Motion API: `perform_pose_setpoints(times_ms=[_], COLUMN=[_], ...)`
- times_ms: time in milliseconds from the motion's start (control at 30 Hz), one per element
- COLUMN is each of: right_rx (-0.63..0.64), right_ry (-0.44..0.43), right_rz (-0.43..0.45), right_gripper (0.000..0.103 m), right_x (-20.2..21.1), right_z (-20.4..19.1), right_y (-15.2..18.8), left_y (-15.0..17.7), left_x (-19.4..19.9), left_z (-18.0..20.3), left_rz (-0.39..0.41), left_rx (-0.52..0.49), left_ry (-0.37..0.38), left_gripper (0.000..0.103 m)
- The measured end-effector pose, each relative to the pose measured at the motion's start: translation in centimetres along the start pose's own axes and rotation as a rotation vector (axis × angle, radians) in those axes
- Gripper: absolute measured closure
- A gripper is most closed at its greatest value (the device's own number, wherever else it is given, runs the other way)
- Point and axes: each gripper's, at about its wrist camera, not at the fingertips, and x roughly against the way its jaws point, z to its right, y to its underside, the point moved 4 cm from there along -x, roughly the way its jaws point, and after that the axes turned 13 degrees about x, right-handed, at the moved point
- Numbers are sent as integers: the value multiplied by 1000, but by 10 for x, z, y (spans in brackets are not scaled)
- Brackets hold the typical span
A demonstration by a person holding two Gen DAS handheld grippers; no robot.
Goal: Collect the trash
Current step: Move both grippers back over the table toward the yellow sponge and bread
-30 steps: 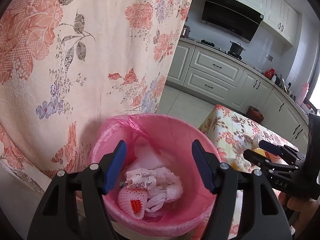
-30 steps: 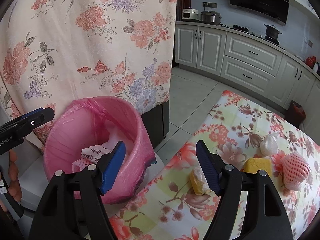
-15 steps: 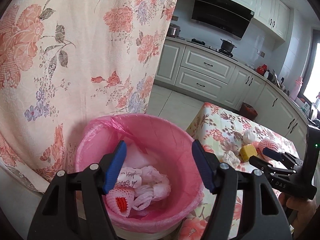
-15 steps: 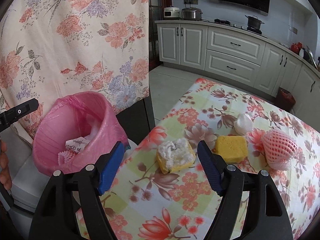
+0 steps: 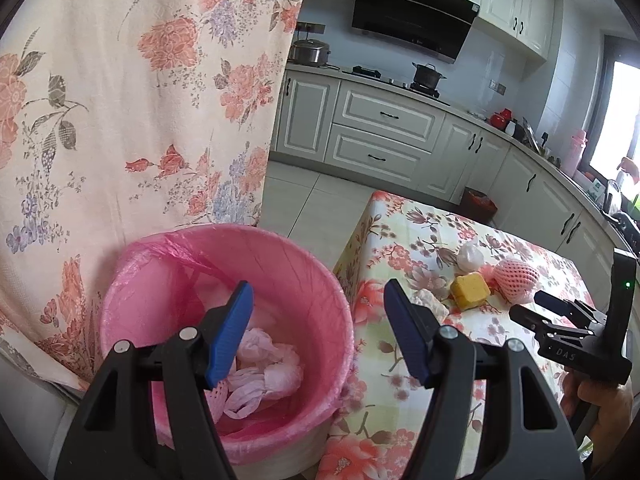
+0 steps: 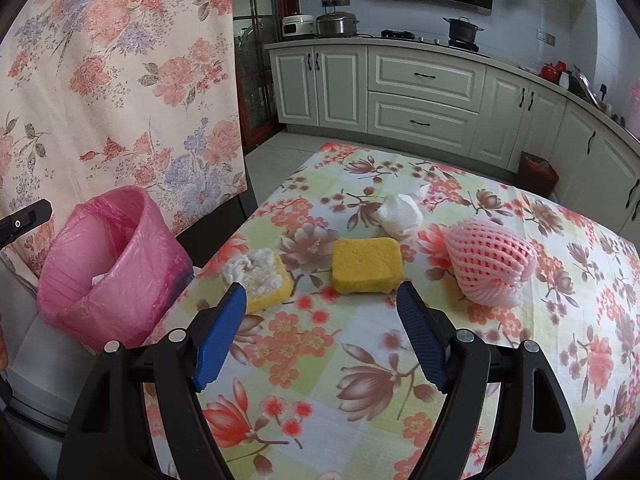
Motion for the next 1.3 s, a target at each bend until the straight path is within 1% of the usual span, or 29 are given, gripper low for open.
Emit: perform_pose_setpoints(times_ms=[367, 767, 1300], right_rx=[-65, -119, -166], right_ry=[35, 55, 80], right_rz=[-9, -17, -36], right_gripper=[28, 27, 26], right_x=[9, 14, 5], right_z=[42, 76, 115], right_y=[27, 47, 63], left_y=[13, 31, 45], left_x=[-15, -34, -71], left_z=[41, 85, 127], left_rz=[-37, -84, -143], left_rx=[-59, -128, -193], left_ry=[34, 67, 93], left_gripper=[38, 38, 38])
